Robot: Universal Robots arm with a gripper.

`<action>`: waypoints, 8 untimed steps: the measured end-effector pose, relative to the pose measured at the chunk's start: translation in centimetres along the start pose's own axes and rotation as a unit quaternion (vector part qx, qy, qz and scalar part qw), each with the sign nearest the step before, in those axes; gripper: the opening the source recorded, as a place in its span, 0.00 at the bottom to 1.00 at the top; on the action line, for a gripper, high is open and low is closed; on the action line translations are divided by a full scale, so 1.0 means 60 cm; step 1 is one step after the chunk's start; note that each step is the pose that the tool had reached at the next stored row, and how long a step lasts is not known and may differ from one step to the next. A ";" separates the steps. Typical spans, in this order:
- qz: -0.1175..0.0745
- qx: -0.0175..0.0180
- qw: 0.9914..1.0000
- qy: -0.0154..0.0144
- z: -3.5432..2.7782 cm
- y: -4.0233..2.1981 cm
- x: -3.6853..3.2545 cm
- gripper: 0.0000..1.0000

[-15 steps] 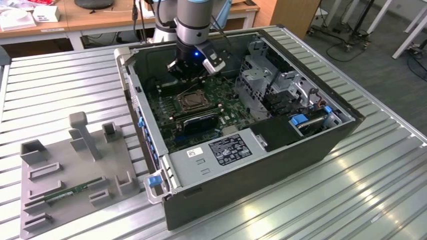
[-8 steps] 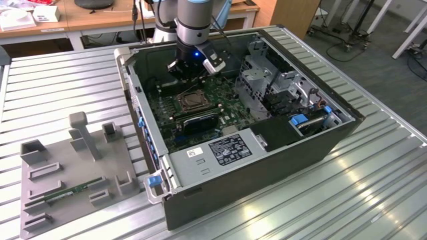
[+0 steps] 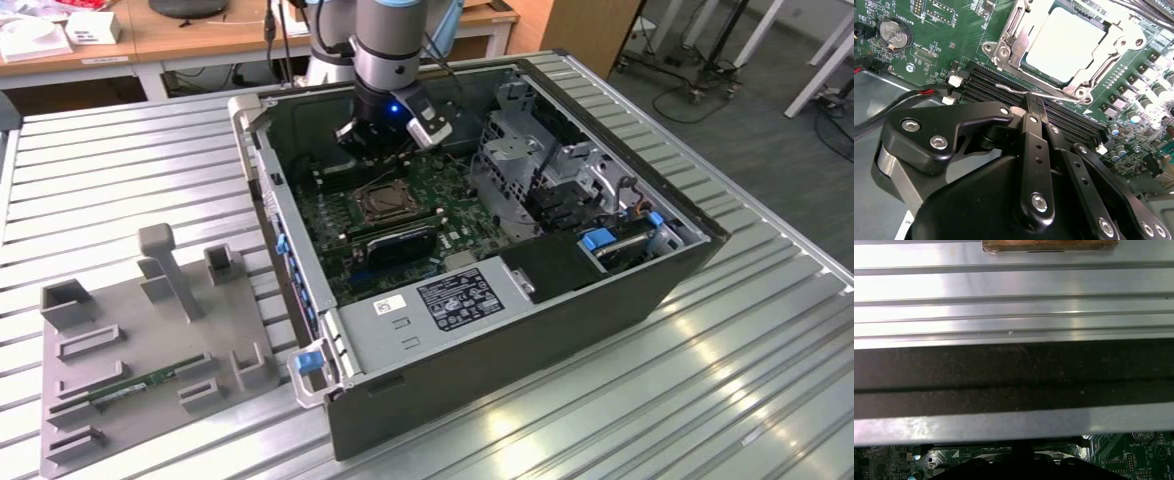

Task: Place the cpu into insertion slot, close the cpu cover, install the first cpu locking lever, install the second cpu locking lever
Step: 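Install the first cpu locking lever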

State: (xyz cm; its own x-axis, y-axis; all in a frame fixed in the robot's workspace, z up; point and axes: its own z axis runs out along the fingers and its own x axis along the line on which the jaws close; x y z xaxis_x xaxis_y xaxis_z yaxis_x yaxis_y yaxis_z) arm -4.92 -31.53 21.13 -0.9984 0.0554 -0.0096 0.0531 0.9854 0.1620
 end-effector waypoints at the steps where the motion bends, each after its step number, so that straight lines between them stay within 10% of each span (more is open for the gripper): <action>1: 0.000 0.000 1.000 0.000 0.000 0.000 0.000 0.11; 8: 0.000 0.000 1.000 0.000 0.003 -0.001 -0.001 0.11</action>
State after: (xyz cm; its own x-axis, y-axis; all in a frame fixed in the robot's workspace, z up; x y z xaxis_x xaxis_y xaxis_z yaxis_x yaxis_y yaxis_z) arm -4.85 -31.53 20.95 -0.9984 0.0554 -0.0093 0.0531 0.9854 0.1615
